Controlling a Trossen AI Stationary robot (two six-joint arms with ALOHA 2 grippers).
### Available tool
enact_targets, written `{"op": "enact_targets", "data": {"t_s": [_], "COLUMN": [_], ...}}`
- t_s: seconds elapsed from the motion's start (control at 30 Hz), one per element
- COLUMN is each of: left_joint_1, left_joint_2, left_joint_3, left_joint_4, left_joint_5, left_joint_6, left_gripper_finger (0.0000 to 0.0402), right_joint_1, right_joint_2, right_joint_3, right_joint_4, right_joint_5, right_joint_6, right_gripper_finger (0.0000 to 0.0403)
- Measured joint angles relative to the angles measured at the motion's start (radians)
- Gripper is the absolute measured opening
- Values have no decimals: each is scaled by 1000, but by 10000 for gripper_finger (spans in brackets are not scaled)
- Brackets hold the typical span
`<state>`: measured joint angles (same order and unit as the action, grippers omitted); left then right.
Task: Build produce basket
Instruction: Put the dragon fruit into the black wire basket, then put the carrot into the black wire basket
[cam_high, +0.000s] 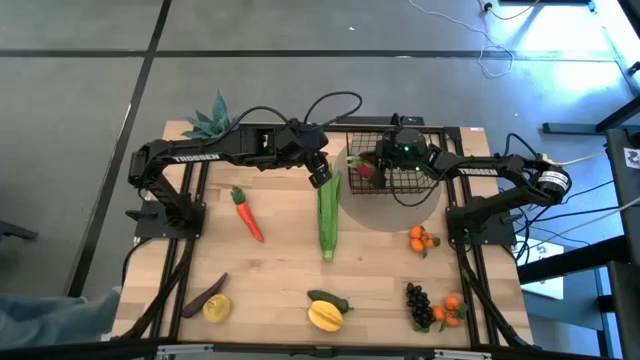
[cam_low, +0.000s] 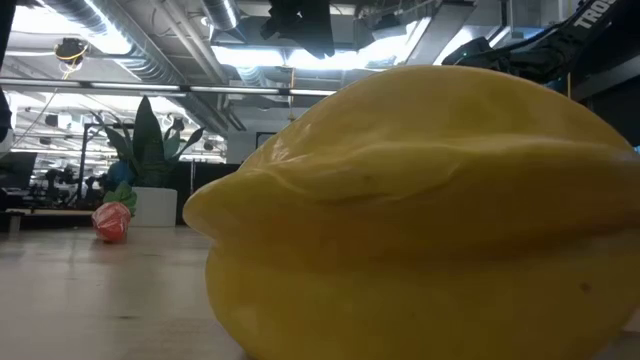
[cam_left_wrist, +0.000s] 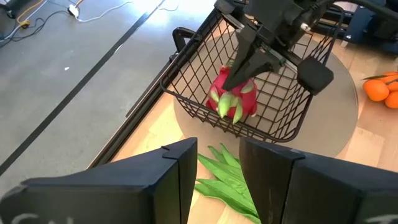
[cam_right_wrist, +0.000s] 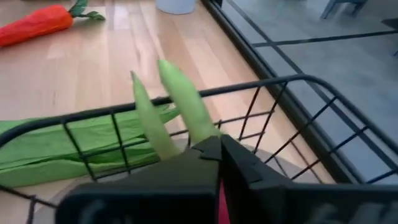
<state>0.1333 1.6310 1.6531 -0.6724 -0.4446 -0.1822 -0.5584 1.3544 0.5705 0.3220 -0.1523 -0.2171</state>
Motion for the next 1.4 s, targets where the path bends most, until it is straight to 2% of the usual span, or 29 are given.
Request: {"op": "enact_targets", "data": {"t_s": [0.2, 0.3, 0.4, 0.5, 0.63, 0.77, 0.9, 1.0, 1.2, 1.3, 1.4], "left_joint_1": [0, 0, 0, -3, -4, -25, -75, -113, -139, -147, -174], "left_joint_2": [0, 0, 0, 0, 0, 0, -2, -1, -1, -1, 0], "left_joint_3": [0, 0, 0, 1, 1, -14, -67, -143, -301, -383, -451], "left_joint_4": [0, -6, -66, -181, -430, -636, -758, -763, -743, -690, -608], "left_joint_5": [0, 0, 0, 9, 74, 163, 215, 254, 257, 304, 308], "left_joint_6": [-1, -27, -124, -299, -646, -939, -1119, -1223, -1385, -1464, -1535], "left_gripper_finger": [109, 109, 109, 109, 109, 109, 109, 109, 109, 109, 109], "right_joint_1": [-1, -1, 0, 15, 56, 110, 168, 208, 272, 288, 296], "right_joint_2": [-15, -47, -85, -118, -153, -178, -198, -206, -208, -208, -208], "right_joint_3": [82, 155, 239, 324, 425, 490, 522, 532, 542, 542, 542], "right_joint_4": [-59, -222, -428, -624, -813, -885, -916, -932, -942, -943, -943], "right_joint_5": [3, 3, -1, -15, -22, -13, 14, 48, 133, 162, 163], "right_joint_6": [0, -1, -1, 2, 3, 3, 11, 52, 82, 110, 112], "right_gripper_finger": [1, 0, 0, 0, 0, 0, 0, 0, 0, 0, 0]}}
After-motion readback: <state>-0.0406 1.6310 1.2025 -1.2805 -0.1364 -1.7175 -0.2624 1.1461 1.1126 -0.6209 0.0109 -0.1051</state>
